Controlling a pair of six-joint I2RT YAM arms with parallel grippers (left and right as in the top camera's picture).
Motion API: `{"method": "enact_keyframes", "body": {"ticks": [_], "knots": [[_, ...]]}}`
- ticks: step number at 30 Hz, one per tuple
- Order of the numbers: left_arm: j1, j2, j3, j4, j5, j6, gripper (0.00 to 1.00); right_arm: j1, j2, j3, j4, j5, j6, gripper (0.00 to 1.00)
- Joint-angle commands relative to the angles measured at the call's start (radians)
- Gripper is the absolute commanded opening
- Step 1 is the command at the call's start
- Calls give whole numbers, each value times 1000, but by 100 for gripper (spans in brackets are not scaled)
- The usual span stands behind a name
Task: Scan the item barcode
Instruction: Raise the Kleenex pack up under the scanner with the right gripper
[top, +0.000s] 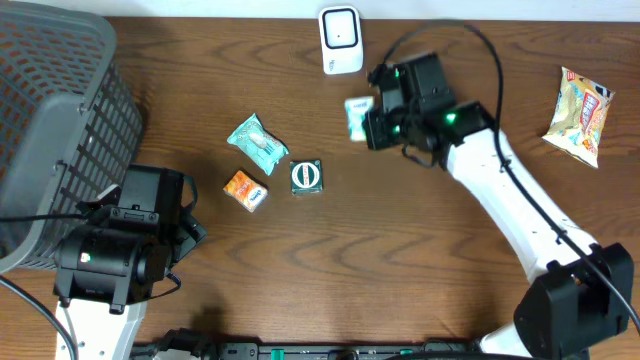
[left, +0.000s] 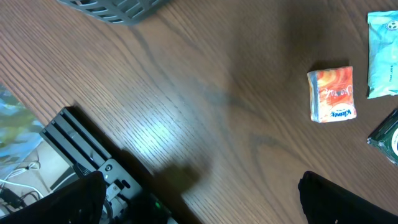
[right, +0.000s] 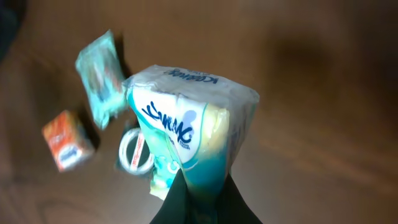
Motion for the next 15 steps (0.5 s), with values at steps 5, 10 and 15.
{"method": "enact_keyframes", "body": {"ticks": [5,10,15], "knots": [[4,-5,19,-3,-16,-10,97,5,211,317,-173,114,-129,1],[4,-5,19,-3,-16,-10,98,5,402,591,-312,237,-201,1],[4,-5,19,-3,-16,-10,98,7,542,749,-279,468,-314,1]]}}
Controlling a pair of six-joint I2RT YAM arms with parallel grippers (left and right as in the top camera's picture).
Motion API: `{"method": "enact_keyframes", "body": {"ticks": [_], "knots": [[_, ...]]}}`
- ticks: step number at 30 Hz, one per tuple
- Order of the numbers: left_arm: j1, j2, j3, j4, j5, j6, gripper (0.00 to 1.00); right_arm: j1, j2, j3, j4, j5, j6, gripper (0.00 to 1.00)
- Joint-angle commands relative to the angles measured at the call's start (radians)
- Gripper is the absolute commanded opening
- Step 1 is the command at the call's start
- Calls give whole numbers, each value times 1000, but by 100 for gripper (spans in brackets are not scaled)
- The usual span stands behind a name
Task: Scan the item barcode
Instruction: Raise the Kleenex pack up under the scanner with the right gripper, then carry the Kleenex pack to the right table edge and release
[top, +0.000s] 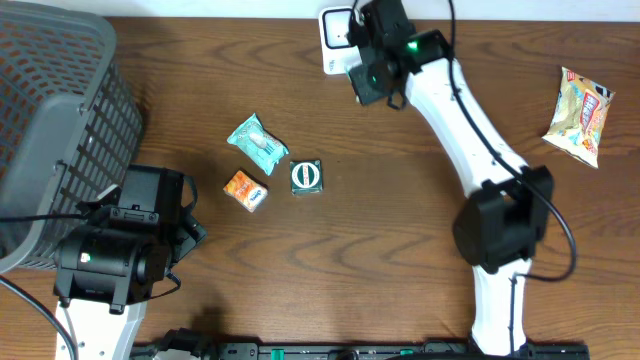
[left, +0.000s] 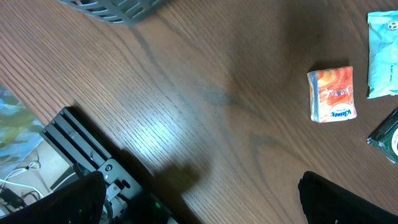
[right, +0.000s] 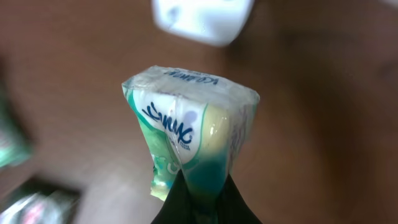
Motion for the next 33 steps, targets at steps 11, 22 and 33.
{"method": "enact_keyframes", "body": {"ticks": [11,22,33], "knots": [[4,-5,19,-3,-16,-10,97,27,151,80,553,315,-584,1],[4,-5,19,-3,-16,-10,98,40,273,80,733,251,-918,1],[4,-5,19,-3,-16,-9,97,45,289,79,732,300,-993,1]]}}
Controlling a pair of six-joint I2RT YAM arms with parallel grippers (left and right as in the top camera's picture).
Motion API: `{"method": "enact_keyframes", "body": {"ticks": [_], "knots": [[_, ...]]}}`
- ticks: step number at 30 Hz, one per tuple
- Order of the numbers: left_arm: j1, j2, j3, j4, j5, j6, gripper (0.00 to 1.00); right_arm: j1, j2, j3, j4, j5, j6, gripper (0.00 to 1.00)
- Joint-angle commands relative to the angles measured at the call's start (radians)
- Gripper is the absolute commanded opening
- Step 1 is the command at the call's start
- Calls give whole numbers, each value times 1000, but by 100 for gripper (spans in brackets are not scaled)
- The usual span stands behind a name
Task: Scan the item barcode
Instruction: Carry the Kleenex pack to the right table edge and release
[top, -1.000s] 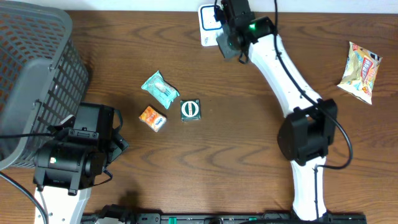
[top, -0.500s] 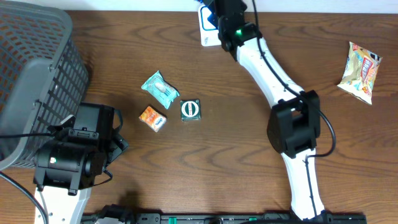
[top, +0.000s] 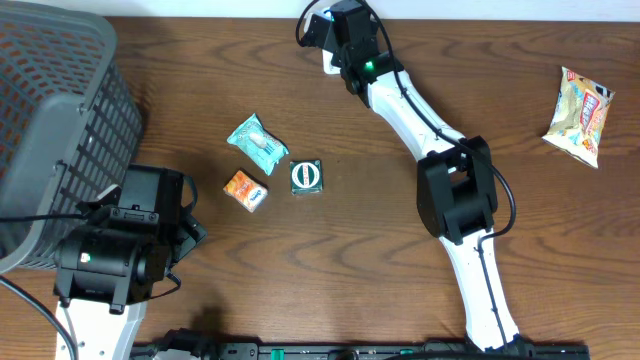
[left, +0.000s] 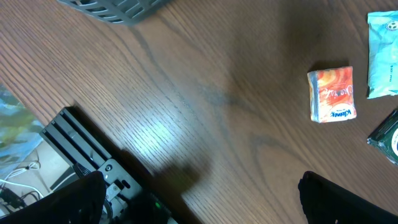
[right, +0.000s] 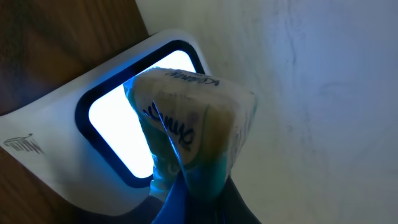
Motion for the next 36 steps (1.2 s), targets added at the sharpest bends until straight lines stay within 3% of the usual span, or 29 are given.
{"method": "enact_keyframes", "body": {"ticks": [1,10,21,29,36], "knots": [[4,-5,19,-3,-16,-9,97,9,-12,16,0,39,-25,1],[4,-5,19,-3,-16,-10,98,-36,-147,16,-64,84,240,1],[4,-5,19,-3,-16,-10,98,-327,-224,-3,-590,33,761,1],[4,-5,19,-3,-16,-10,97,-558,-224,-112,-727,-210,782,1],[4,-5,19,-3,-16,-9,97,-674,-224,-282,-652,-261,782,1]]}}
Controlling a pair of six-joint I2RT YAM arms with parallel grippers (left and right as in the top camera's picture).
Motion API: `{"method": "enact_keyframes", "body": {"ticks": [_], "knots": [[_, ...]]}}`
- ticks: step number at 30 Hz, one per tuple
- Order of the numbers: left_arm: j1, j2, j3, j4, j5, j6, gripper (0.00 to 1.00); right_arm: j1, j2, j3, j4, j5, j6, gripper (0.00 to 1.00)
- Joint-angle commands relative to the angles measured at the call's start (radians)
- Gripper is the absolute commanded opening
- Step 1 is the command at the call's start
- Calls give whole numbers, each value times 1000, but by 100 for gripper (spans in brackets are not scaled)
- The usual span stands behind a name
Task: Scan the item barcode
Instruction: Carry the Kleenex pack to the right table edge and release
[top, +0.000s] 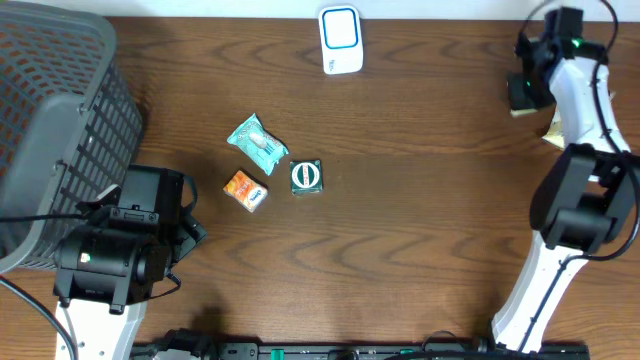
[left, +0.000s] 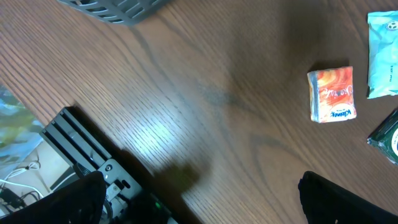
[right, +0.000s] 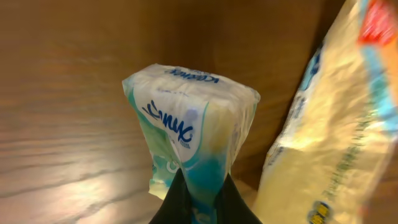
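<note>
My right gripper (right: 199, 194) is shut on a green-and-white tissue pack (right: 193, 134), held over the table's far right corner (top: 522, 92). The pack hangs just left of a yellow snack bag (right: 329, 143). The white barcode scanner (top: 340, 40) stands at the back middle, far to the left of the pack. My left gripper (left: 199, 205) is open at the front left with nothing between its fingers (left: 336, 199).
A grey basket (top: 50, 120) fills the left side. A teal packet (top: 257, 139), an orange packet (top: 245, 190) and a green box (top: 306, 176) lie mid-table. The left wrist view shows the orange packet (left: 333, 94) and the teal packet (left: 382, 56).
My right gripper has moved with the tissue pack from the lit scanner window at the back middle to the far right, beside the snack bag. The left arm has not moved.
My right gripper held the tissue pack above the table right of the scanner. Then it was closer to the scanner, then the pack sat against the scanner's glowing window. Now the pack is at the far right by the snack bag. The left arm stayed still throughout.
</note>
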Motion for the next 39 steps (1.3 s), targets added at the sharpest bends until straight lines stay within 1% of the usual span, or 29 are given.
{"method": "enact_keyframes", "body": {"ticks": [1,5,10,12,13,15,16,17,18,19,20,22,24,30,32,33,35,38,39], "knots": [[4,-5,19,-3,-16,-10,98,-39,6,-82,42,-43,24,1],[4,-5,19,-3,-16,-10,98,-89,6,-163,106,47,25,1],[4,-5,19,-3,-16,-9,98,-146,4,-165,106,172,60,1],[4,-5,19,-3,-16,-10,98,-169,-3,-164,100,182,77,2],[4,-5,19,-3,-16,-10,98,-177,-7,-164,97,181,85,6],[4,-5,19,-3,-16,-9,98,-190,-21,-164,93,180,92,19],[4,-5,19,-3,-16,-10,98,-191,-29,-164,92,179,93,23],[4,-5,19,-3,-16,-10,98,-191,-41,-164,92,172,98,31],[4,-5,19,-3,-16,-9,97,-189,-58,-164,96,159,112,44],[4,-5,19,-3,-16,-9,98,-188,-69,-164,98,146,119,51],[4,-5,19,-3,-16,-10,97,-186,-87,-164,103,118,126,60],[4,-5,19,-3,-16,-10,98,-179,-130,-164,112,41,129,70],[4,-5,19,-3,-16,-10,98,-167,-176,-164,121,-36,129,72],[4,-5,19,-3,-16,-10,97,-109,-285,-164,134,-245,129,72],[4,-5,19,-3,-16,-10,98,-83,-302,-164,128,-305,129,74],[4,-5,19,-3,-16,-10,98,-66,-306,-164,122,-352,129,76],[4,-5,19,-3,-16,-9,98,-35,-306,-164,109,-468,129,76],[4,-5,19,-3,-16,-10,98,19,-302,-167,78,-685,129,82],[4,-5,19,-3,-16,-10,98,37,-302,-167,68,-750,129,83]]}}
